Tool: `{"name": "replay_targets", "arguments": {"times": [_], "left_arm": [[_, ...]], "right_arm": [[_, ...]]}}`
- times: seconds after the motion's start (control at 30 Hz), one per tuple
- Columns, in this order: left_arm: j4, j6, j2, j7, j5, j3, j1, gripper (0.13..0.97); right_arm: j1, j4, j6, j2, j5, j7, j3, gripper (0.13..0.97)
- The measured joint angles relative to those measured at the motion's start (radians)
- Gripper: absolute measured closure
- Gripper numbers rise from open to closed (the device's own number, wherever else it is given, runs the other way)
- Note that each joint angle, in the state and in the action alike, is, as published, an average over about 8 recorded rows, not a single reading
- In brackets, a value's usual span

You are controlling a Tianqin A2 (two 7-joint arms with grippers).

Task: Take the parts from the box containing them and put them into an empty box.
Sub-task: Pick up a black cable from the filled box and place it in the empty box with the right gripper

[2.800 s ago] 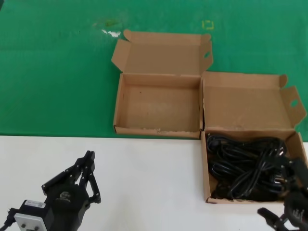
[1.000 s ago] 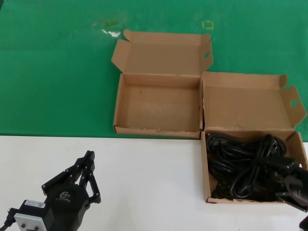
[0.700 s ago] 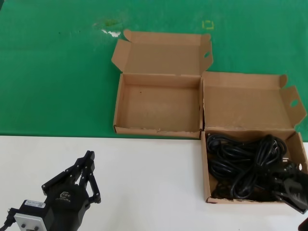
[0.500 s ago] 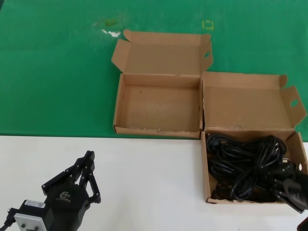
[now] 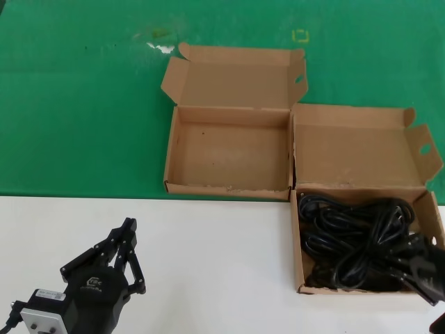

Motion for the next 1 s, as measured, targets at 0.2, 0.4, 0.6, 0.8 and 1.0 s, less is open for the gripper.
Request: {"name": "replay_targets", "arguments": {"times": [0.2,0.4,0.6,0.8,1.0], "left_arm": [[0.000,0.000,0.000,0.000,0.000,0.000,0.000,0.936],[0.000,0.000,0.000,0.000,0.000,0.000,0.000,0.936],[0.000,0.000,0.000,0.000,0.000,0.000,0.000,0.936],[0.000,0.000,0.000,0.000,0.000,0.000,0.000,0.936],[0.000,0.000,0.000,0.000,0.000,0.000,0.000,0.936]], "right_arm": [[-0.008,0.059,-0.010,0.021,-0.029,0.056,0.028,0.935],[-0.014,0.118,-0.023,0.039,-0.061,0.111,0.057,0.936],[-0.007,0.166,-0.035,0.044,-0.096,0.159,0.083,0.936],[0.018,0.198,-0.046,0.030,-0.133,0.203,0.104,0.936],[0.070,0.202,-0.049,-0.023,-0.181,0.247,0.113,0.936]]}}
